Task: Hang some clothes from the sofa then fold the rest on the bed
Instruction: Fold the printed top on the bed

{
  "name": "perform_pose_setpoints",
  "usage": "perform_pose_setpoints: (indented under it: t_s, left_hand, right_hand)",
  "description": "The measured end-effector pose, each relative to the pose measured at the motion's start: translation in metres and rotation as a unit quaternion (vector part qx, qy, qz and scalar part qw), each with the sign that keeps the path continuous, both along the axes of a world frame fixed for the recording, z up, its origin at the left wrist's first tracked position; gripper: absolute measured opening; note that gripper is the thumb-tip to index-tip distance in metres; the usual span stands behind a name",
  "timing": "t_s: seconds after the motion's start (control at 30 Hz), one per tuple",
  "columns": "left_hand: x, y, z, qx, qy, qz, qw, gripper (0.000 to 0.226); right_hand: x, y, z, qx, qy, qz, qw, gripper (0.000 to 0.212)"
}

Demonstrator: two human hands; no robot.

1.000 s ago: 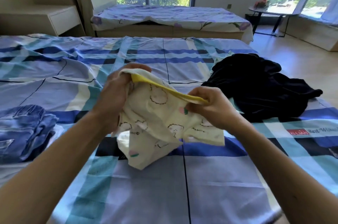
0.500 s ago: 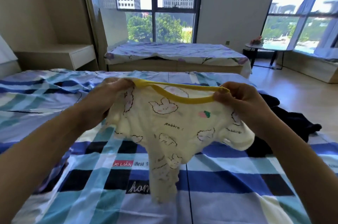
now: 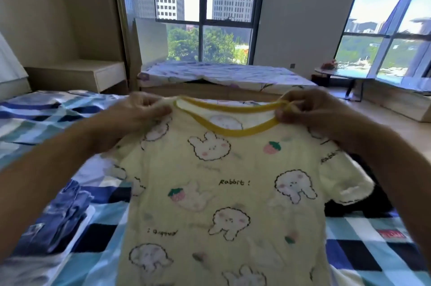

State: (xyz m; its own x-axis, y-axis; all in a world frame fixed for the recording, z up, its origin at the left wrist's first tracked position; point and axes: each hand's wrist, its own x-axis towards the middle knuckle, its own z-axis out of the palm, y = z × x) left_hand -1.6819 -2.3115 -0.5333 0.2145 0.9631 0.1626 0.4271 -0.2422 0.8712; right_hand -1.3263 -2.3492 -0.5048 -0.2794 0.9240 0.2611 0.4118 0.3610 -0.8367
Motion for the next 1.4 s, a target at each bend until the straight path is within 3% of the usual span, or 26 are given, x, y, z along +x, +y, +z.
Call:
perform_pose_setpoints:
  t_s: [0.07,0.17,0.27,0.53,0.6,0.63,0.7,0.8,0.9,1.03,1.13,1.27,1.33,1.4]
  left_hand:
    - [0.006,0.004,-0.044,-0.061,0.055,0.032,0.996,0.023]
    - [0.007,0.018,-0.12,-0.091,0.138,0.073,0.984,0.027]
    - [0.005,0.034,-0.174,-0.11,0.178,0.087,0.974,0.031]
    - [0.005,0.097,-0.205,-0.019,0.256,0.152,0.954,0.028]
    - [0.01,0.102,-0.211,0.009,0.307,0.201,0.93,0.018]
    - [0.016,0.098,-0.214,0.039,0.352,0.212,0.911,0.024]
    - [0.035,0.083,-0.225,0.113,0.389,0.174,0.898,0.037]
    - [0.076,0.042,-0.239,0.142,0.352,0.022,0.925,0.057]
    - [0.118,0.01,-0.25,0.106,0.365,-0.113,0.918,0.063]
    - [0.156,-0.007,-0.264,0.101,0.386,-0.195,0.896,0.062]
    - [0.164,-0.009,-0.272,0.078,0.411,-0.222,0.881,0.066]
    - [0.162,-0.015,-0.28,0.07,0.434,-0.233,0.868,0.068]
    - [0.163,-0.017,-0.282,0.07,0.432,-0.227,0.87,0.067]
    - [0.164,-0.017,-0.284,0.069,0.434,-0.225,0.87,0.067]
  right_hand:
    - [-0.001,0.036,-0.055,-0.072,-0.023,-0.006,0.997,0.021]
    - [-0.001,0.08,-0.148,-0.165,-0.093,-0.034,0.981,0.015]
    - [-0.005,0.104,-0.224,-0.183,-0.161,-0.052,0.968,0.017]
    - [-0.018,0.138,-0.247,-0.055,-0.172,-0.137,0.974,0.012]
    - [-0.015,0.14,-0.252,-0.049,-0.176,-0.156,0.971,0.013]
    - [-0.012,0.139,-0.254,-0.073,-0.19,-0.159,0.966,0.017]
    - [0.0,0.132,-0.261,-0.131,-0.223,-0.16,0.953,0.033]
    - [0.019,0.113,-0.265,-0.175,-0.209,-0.181,0.945,0.045]
    - [0.037,0.093,-0.262,-0.255,-0.145,-0.188,0.937,0.036]
    - [0.046,0.08,-0.258,-0.33,-0.11,-0.182,0.92,0.015]
    - [0.045,0.081,-0.258,-0.304,0.0,-0.236,0.923,0.014]
    - [0.039,0.084,-0.269,-0.244,0.133,-0.344,0.897,0.023]
    - [0.035,0.079,-0.268,-0.284,0.07,-0.303,0.907,0.038]
    - [0.03,0.07,-0.261,-0.335,-0.015,-0.24,0.911,0.035]
